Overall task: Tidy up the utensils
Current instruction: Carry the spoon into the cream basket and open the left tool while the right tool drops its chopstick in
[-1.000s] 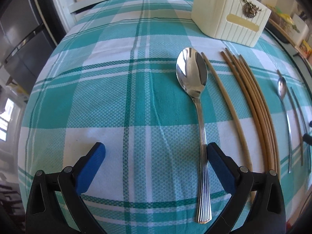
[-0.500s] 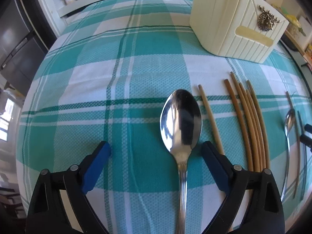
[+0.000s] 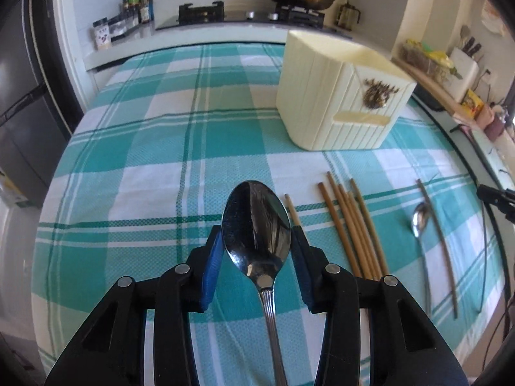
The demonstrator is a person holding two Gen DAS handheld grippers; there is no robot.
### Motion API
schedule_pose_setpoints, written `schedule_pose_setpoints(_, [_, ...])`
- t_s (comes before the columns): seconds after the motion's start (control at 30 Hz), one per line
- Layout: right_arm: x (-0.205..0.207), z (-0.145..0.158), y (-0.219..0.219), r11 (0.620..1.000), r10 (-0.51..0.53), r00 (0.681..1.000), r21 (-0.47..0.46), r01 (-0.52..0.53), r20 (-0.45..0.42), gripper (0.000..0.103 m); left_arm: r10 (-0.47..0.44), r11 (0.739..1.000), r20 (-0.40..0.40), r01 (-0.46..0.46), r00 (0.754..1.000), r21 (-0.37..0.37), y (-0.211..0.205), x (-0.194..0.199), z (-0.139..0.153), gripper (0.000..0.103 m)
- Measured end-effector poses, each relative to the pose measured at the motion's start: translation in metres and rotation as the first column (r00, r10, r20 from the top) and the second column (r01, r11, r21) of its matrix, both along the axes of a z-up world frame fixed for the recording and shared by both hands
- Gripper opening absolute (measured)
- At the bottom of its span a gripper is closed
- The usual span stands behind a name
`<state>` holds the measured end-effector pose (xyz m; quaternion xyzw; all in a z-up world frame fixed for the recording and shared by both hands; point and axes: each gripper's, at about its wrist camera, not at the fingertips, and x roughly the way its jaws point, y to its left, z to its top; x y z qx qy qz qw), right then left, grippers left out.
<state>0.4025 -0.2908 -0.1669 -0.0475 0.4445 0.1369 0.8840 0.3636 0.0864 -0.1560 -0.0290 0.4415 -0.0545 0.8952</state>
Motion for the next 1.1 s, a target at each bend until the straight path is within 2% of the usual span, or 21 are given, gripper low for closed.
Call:
schedule_pose_setpoints(0.17, [-0.043,0.054,-0.001,0.999,0.026,0.992,0.035,-0.030,0.127,0.005,-0.018,0.999,0.125,0.023,0.992,-0.042,0.004,-0.045,0.048,0.042])
schedule_pose_setpoints(0.3, [-0.074,0.088,-0.003,0.997,0.036,0.979,0.066,-0.050,0.201,0.005,-0.025,0.996,0.205,0.041,0.978,-0.075,0.008,-0.072,0.074,0.042])
schedule_pose_setpoints(0.5, [-0.101,0.122,0.005,0.994,0.056,0.951,0.076,-0.083,0.305,0.005,-0.041,0.992,0.259,0.071,0.965,-0.108,0.009,-0.086,0.107,0.042])
schedule_pose_setpoints(0.7, [-0.088,0.152,0.020,0.994,0.077,0.910,0.042,-0.103,0.407,0.005,-0.074,0.981,0.266,0.118,0.961,-0.156,0.011,-0.064,0.148,0.042])
schedule_pose_setpoints(0.83, [-0.066,0.174,0.030,0.992,0.100,0.886,0.018,-0.121,0.453,0.005,-0.092,0.980,0.291,0.139,0.952,-0.142,0.007,-0.041,0.184,0.042])
schedule_pose_setpoints(0.97, [-0.042,0.205,0.041,0.989,0.110,0.862,0.029,-0.143,0.495,0.005,-0.088,0.983,0.341,0.137,0.936,-0.123,-0.002,-0.012,0.221,0.042])
schedule_pose_setpoints(1.1, [-0.019,0.237,0.056,0.986,0.102,0.820,0.051,-0.158,0.563,0.005,-0.059,0.988,0.412,0.112,0.909,-0.105,-0.014,0.022,0.247,0.042])
